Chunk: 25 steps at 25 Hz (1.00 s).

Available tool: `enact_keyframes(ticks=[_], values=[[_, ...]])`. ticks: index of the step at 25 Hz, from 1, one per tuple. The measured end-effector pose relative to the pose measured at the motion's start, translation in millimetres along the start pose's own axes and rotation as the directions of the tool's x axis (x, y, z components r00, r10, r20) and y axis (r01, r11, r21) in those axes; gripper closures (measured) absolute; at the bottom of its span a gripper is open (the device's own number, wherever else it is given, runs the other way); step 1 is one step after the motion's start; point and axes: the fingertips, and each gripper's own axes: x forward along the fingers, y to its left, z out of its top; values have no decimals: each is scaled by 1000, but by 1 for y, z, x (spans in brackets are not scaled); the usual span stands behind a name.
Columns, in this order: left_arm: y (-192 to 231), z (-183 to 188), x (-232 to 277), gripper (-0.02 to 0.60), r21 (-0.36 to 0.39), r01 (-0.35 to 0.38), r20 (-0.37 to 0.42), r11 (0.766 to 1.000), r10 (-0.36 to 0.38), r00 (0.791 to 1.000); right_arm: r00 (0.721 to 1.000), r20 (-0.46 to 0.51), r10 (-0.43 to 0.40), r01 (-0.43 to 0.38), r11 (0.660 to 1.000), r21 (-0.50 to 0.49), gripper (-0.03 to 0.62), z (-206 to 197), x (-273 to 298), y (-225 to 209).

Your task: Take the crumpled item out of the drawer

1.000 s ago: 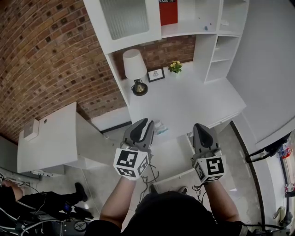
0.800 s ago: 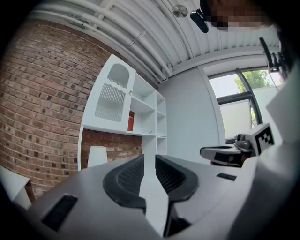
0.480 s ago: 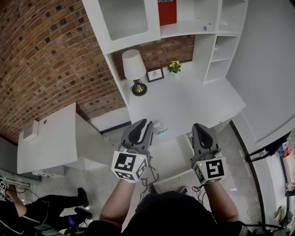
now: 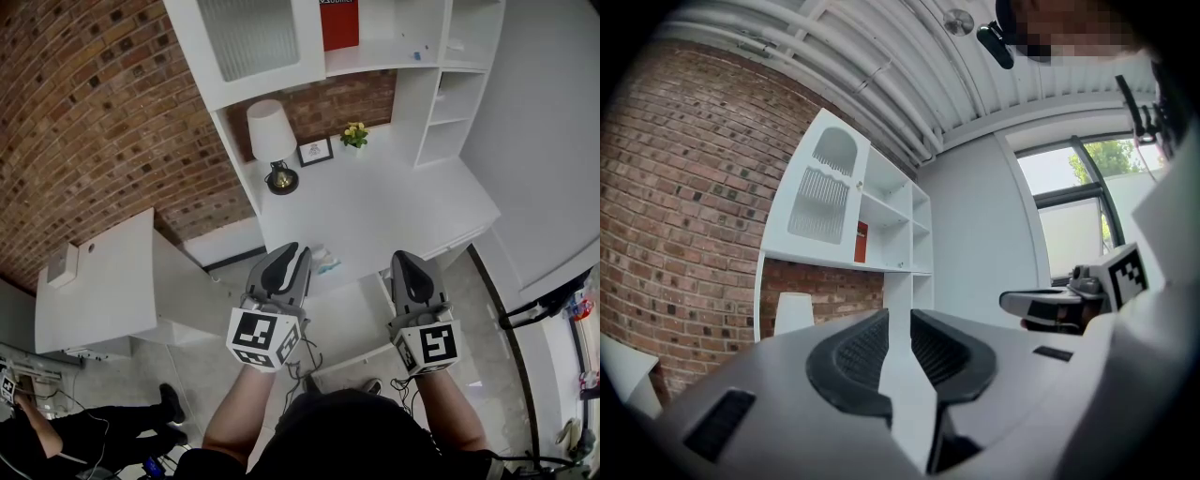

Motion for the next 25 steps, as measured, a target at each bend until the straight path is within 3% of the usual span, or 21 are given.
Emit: enact_keyframes(ticks=[4, 9, 25], values=[[0, 2, 1, 511, 9, -1, 0, 1000, 1, 1000, 1000, 26, 7, -7, 1000, -8, 594, -1, 2, -3], [0, 0, 2, 511, 8, -5, -6, 1000, 5, 1000, 999, -42, 10, -9, 1000, 12, 594, -8, 1, -2], [-4, -5, 8, 511, 17, -20, -27, 1000, 21, 999, 1000, -8, 29, -29, 999, 28, 594, -6, 4, -9]])
